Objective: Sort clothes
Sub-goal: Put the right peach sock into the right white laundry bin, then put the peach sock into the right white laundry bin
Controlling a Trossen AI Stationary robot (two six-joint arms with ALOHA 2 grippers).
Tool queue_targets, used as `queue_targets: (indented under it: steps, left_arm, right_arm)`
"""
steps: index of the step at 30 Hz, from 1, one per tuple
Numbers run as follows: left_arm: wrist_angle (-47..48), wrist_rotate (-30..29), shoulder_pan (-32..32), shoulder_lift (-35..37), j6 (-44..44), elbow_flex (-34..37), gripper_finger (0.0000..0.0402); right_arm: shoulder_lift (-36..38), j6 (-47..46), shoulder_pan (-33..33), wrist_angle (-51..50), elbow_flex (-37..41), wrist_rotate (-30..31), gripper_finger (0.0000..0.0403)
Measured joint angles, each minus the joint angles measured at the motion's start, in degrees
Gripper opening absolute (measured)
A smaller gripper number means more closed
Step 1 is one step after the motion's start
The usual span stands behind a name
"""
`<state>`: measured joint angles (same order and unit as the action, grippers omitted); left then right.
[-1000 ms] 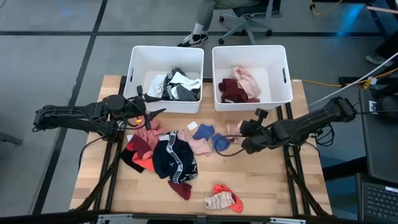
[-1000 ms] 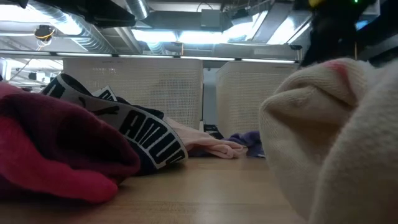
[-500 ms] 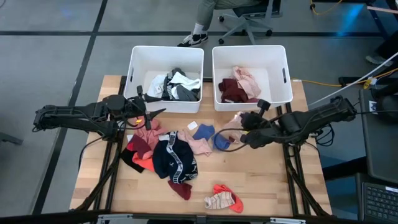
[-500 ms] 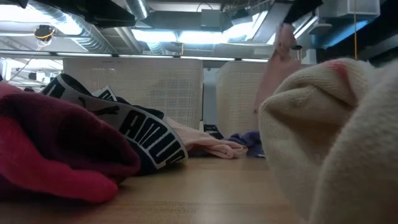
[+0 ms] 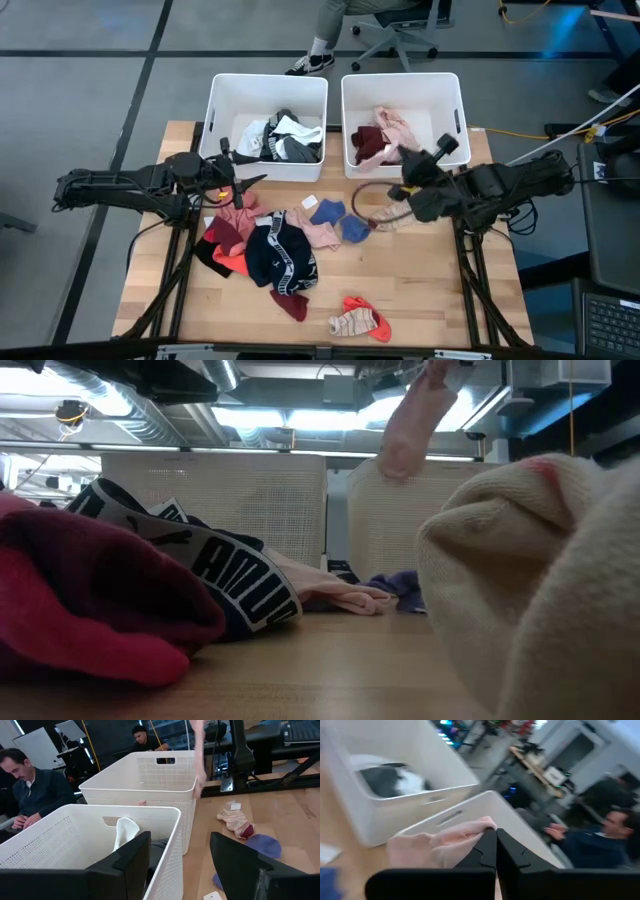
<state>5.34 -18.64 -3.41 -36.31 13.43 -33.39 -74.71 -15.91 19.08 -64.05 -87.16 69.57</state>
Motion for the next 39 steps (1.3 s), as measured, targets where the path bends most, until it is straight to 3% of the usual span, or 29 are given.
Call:
queue_targets:
  steps: [4, 13, 18, 26, 35, 39]
  left_arm:
    - [-0.01, -0.01, -0.01, 0.01, 0.00, 0.00, 0.0194]
    - [-0.02, -0.01, -0.01, 0.00, 0.31, 0.00, 0.0194]
    - [-0.02, 0.00, 0.01, 0.01, 0.39, 0.00, 0.0194]
    - [0.00, 0.00, -0.01, 0.00, 0.42, 0.00, 0.0194]
    - [0.00, -0.01, 0.01, 0.01, 0.44, 0.00, 0.0194]
    - [0.02, 0.01, 0.00, 0.00, 0.44, 0.00, 0.0194]
  right_arm:
    - [-0.01, 3.16, -4.38, -0.27, -1.66, 2.90, 0.0001]
    - [0.03, 7.66, -20.34, -0.07, -2.21, 2.38, 0.0012]
    - [-0.03, 7.40, -30.37, -0.03, -2.21, -5.84, 0.0017]
    - [-2.07, 7.22, -42.40, 0.77, -2.18, -26.29, 0.0016]
    - [-8.79, 7.18, -49.50, 5.20, -2.16, -40.62, 0.0026]
    - [-13.08, 7.22, -50.41, 7.10, -2.15, -42.95, 0.0046]
